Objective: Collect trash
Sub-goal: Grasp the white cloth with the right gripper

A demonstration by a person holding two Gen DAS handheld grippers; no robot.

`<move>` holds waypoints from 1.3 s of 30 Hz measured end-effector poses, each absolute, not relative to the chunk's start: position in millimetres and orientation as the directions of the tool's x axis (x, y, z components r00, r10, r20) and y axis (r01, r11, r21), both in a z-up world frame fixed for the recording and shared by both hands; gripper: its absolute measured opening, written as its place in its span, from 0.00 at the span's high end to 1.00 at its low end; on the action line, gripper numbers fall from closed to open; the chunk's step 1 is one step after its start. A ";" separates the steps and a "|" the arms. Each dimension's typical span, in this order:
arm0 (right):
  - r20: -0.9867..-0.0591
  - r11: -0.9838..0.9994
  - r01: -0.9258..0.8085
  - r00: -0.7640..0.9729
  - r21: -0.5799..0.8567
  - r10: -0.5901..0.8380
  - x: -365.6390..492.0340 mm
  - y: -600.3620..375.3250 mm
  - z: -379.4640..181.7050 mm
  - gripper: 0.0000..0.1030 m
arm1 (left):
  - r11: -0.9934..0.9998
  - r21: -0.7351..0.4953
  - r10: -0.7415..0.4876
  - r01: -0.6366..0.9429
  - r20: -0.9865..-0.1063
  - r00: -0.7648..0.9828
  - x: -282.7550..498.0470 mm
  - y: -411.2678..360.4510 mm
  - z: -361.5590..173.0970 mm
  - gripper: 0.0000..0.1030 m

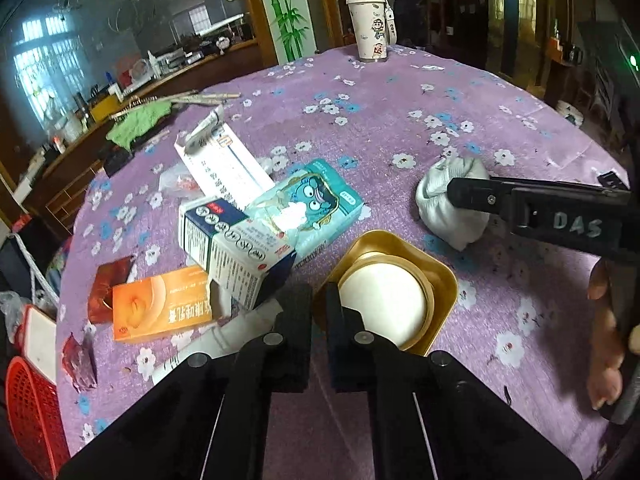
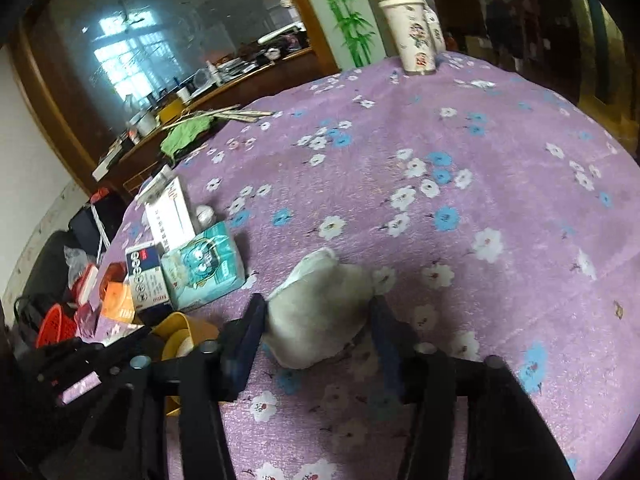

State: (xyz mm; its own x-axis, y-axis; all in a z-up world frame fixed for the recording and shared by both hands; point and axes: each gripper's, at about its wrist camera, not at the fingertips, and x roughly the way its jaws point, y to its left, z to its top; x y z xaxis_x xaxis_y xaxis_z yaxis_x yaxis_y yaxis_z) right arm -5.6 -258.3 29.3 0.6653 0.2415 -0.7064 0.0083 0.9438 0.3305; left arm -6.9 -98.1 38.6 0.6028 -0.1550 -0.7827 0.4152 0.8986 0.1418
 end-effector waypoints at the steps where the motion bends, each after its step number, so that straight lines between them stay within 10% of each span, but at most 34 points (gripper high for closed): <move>1: -0.706 0.953 -0.006 0.670 0.302 0.229 -6.7 -254.0 30.5 0.67 | 0.900 0.134 -0.157 0.414 -0.787 0.597 -5.4 -96.0 37.8 0.95; 17: -0.651 0.939 -0.050 0.708 0.340 0.273 -14.2 -256.2 36.5 0.77 | 0.837 0.211 -0.124 0.505 -0.826 0.549 0.1 -122.3 21.7 0.80; 39: -0.529 0.954 -0.133 0.807 0.269 0.262 -43.2 -241.4 67.6 0.77 | 0.963 0.096 -0.136 0.254 -0.637 0.759 -58.3 -38.7 81.9 0.92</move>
